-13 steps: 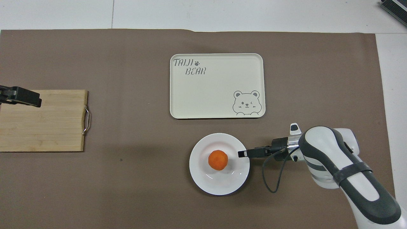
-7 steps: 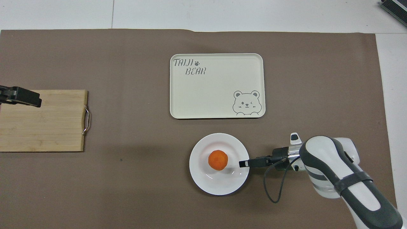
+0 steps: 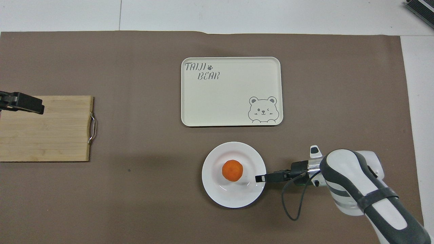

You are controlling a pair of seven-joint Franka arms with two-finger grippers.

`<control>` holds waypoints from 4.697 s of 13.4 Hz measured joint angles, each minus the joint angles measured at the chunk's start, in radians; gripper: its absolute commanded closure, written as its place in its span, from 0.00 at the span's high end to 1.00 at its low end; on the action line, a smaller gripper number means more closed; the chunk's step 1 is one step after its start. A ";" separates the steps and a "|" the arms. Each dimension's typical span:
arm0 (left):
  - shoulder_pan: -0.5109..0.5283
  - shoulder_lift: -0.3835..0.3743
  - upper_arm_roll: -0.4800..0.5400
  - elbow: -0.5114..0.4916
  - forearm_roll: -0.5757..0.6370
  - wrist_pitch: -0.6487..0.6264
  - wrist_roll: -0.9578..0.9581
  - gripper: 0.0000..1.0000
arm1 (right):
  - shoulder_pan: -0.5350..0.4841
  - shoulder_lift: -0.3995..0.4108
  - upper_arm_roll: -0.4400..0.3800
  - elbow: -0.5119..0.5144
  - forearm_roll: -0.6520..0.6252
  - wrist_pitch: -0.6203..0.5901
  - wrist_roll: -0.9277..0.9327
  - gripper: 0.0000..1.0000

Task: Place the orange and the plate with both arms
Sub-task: 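Slide the plate with the right gripper onto the bear tray, then open the right gripper and release the plate rim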

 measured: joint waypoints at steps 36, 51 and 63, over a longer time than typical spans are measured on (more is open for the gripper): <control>0.000 0.000 0.000 0.000 0.000 0.000 0.000 1.00 | 0.004 0.180 -0.009 0.343 0.151 -0.004 0.185 0.00; 0.000 0.000 0.000 0.000 0.000 0.000 0.000 1.00 | -0.050 0.595 -0.009 0.901 0.061 -0.004 0.397 0.00; 0.000 0.000 0.000 0.000 0.000 0.000 0.000 1.00 | -0.065 0.595 -0.011 0.860 0.017 -0.028 0.347 0.78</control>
